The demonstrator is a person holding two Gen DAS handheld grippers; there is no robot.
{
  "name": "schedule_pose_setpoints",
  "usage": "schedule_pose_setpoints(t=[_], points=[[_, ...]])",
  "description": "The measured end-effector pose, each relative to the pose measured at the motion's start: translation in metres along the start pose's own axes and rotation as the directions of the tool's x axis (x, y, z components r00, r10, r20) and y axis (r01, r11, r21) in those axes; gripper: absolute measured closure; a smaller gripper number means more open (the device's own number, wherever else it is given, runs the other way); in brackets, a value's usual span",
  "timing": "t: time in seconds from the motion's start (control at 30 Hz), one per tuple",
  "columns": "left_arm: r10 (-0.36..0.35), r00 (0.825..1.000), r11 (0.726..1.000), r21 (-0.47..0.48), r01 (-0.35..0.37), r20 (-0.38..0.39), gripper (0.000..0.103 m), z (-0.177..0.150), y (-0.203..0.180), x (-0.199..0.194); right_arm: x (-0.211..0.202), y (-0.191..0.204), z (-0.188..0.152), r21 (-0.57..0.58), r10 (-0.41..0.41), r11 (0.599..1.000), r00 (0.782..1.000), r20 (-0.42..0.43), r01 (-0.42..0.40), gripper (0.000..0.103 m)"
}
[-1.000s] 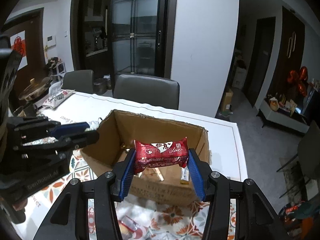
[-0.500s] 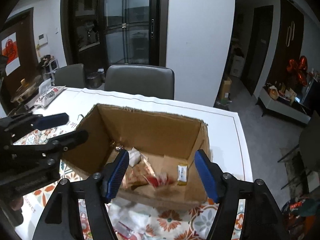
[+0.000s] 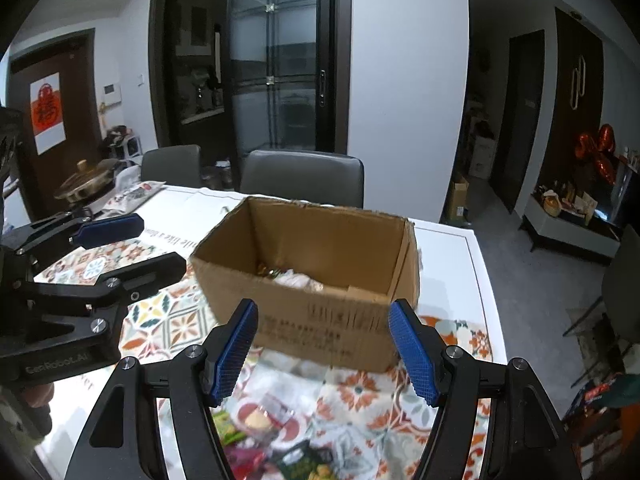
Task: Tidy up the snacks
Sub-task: 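Lower both held snacks into the box and open both tools, then grasp the pink candy bag with the left tool while the right tool grasps the green cracker packet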
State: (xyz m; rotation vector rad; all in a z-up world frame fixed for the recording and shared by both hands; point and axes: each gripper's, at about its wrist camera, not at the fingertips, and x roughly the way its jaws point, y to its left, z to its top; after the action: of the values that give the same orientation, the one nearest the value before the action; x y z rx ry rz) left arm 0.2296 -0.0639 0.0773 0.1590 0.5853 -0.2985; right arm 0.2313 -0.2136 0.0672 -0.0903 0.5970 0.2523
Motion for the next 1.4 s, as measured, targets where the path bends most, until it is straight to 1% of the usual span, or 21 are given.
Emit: schedule_pose_setpoints(t=[0.1,0.23,0.4,0.47,0.6,0.67,0.73,0.87,1.03,1.2,1.37,1.4], points=[[-0.009,1.000,1.000,-0.005,0.009,0.000,0.040,-0.016,-0.010,-0.012,-0.012,-0.001,-0.016,0.007,0.018,1.000,1.000,-0.004,-0.018,0.034],[-0.013,1.000,1.000,-0.004,0.013,-0.025,0.039,-0.036,-0.021,-0.020,-0.018,0.000,-0.037,-0.007,0.028,1.000,0.999,-0.030,-0.029,0.034],[-0.042,0.995,0.999,-0.017,0.041,-0.091,0.038,-0.063,-0.033,-0.018,-0.019,-0.001,-0.065,-0.025,0.035,0.999,0.996,-0.079,-0.037,0.034],[-0.063,0.989,0.998,-0.025,0.060,-0.135,0.038,-0.074,-0.038,-0.011,-0.019,0.000,-0.075,-0.030,0.032,0.999,0.995,-0.094,-0.035,0.034],[-0.100,0.975,0.995,-0.047,0.093,-0.198,0.038,-0.092,-0.044,0.001,-0.010,0.000,-0.096,-0.029,0.040,0.999,0.987,-0.159,-0.045,0.034],[-0.124,0.965,0.992,-0.060,0.113,-0.232,0.038,-0.099,-0.047,0.010,-0.004,-0.001,-0.106,-0.032,0.039,0.998,0.981,-0.190,-0.046,0.034],[-0.133,0.957,0.990,-0.071,0.119,-0.258,0.037,-0.107,-0.050,0.017,0.002,-0.003,-0.116,-0.032,0.042,0.998,0.973,-0.225,-0.051,0.034],[-0.173,0.928,0.983,-0.114,0.142,-0.330,0.037,-0.123,-0.051,0.036,0.014,-0.005,-0.128,-0.044,0.038,0.998,0.961,-0.273,-0.052,0.034],[-0.219,0.898,0.972,-0.166,0.167,-0.381,0.037,-0.134,-0.050,0.054,0.034,-0.007,-0.140,-0.055,0.047,0.996,0.941,-0.336,-0.070,0.034],[-0.228,0.874,0.968,-0.194,0.158,-0.429,0.036,-0.141,-0.048,0.070,0.047,-0.006,-0.148,-0.069,0.060,0.993,0.925,-0.375,-0.092,0.034],[-0.225,0.863,0.968,-0.205,0.146,-0.452,0.035,-0.146,-0.046,0.083,0.062,-0.006,-0.152,-0.082,0.079,0.989,0.909,-0.410,-0.122,0.034],[-0.228,0.859,0.967,-0.212,0.144,-0.459,0.035,-0.147,-0.045,0.085,0.064,-0.006,-0.153,-0.084,0.076,0.989,0.907,-0.415,-0.122,0.034]])
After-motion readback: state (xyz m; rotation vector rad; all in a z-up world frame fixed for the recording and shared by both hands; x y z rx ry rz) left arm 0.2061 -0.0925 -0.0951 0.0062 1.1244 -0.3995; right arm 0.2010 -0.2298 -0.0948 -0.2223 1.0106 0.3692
